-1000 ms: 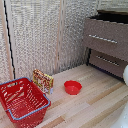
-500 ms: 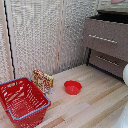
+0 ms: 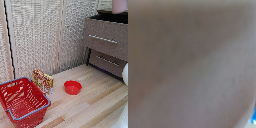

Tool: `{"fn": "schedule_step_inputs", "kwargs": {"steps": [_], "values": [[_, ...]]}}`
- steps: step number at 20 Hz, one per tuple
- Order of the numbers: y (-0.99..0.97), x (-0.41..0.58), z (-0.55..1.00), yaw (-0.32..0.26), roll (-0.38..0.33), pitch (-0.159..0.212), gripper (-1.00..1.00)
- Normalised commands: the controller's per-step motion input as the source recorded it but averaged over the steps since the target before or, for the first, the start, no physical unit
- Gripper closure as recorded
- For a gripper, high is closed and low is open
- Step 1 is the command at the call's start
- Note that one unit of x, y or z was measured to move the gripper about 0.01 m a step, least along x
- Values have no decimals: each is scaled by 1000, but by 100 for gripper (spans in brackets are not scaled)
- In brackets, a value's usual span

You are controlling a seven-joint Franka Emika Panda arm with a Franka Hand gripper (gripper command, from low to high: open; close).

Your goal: Compassionately, move the pinch receptors towards pink recepticle. Embrace the recepticle delicately and rise accordingly. Progress forward guided by applied tension and move towards the highest section of the storage unit. Place the recepticle delicately and shut the storage unit.

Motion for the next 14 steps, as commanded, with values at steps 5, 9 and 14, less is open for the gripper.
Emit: {"fn": "schedule_step_inputs", "kwargs": {"steps": [5, 9, 14], "values": [[114, -169, -151, -66, 71, -7, -100], [63, 69, 1, -4, 12, -13, -100], [251, 99, 99, 25, 11, -3, -100]]}}
